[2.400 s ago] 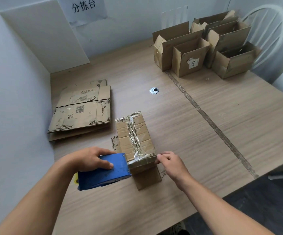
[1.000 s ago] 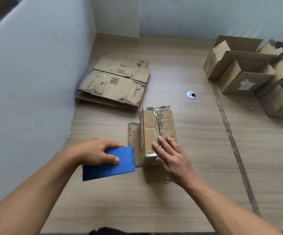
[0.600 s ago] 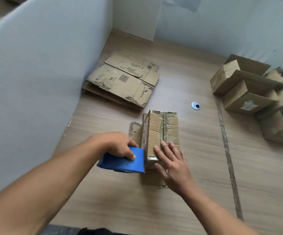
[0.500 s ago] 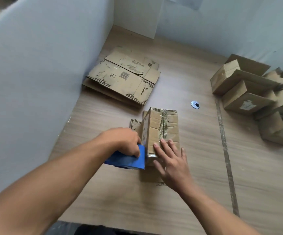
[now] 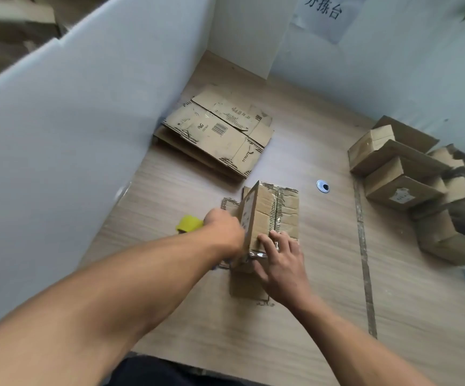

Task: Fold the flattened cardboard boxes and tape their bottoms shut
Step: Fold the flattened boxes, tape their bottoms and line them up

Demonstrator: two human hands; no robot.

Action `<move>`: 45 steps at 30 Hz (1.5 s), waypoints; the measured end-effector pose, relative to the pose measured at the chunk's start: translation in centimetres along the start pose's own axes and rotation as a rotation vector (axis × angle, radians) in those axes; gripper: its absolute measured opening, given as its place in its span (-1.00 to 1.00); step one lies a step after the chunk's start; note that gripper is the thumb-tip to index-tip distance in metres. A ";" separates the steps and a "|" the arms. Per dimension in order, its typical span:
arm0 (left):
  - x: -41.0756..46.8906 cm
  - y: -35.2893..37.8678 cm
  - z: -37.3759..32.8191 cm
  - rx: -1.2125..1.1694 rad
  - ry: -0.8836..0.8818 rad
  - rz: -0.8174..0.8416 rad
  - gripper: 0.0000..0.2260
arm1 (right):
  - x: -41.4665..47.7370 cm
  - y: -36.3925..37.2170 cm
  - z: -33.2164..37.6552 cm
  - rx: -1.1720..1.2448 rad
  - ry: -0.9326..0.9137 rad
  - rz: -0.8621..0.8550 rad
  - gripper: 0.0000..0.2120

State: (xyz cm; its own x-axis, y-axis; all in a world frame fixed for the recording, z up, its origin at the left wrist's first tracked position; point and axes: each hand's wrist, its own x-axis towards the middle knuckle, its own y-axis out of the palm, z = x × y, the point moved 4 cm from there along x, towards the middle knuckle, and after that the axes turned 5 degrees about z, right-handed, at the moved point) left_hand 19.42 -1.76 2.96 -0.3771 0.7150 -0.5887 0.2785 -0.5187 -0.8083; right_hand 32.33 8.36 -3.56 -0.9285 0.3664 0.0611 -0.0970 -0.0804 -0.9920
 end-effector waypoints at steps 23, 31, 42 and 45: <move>1.0 11.9 5.9 -0.426 -0.089 -0.721 -0.50 | -0.1 1.2 -1.1 0.210 0.105 0.122 -0.33; 3.9 9.7 -0.5 -1.135 0.318 -0.557 -0.84 | 0.3 0.9 -1.4 0.257 0.126 0.173 -0.30; 4.5 9.7 -0.6 -1.132 0.415 -0.552 -0.78 | 0.2 0.3 -2.0 0.334 0.106 0.266 -0.38; 4.6 9.2 -0.8 -1.072 0.391 -0.579 -0.79 | 0.3 0.2 -2.2 0.356 0.113 0.301 -0.42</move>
State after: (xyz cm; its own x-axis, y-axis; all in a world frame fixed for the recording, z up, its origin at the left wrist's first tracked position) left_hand 21.00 -2.85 -7.23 -0.4484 0.8932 0.0347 0.7998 0.4182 -0.4306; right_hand 32.85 10.52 -4.00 -0.8914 0.3746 -0.2551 0.0355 -0.5034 -0.8633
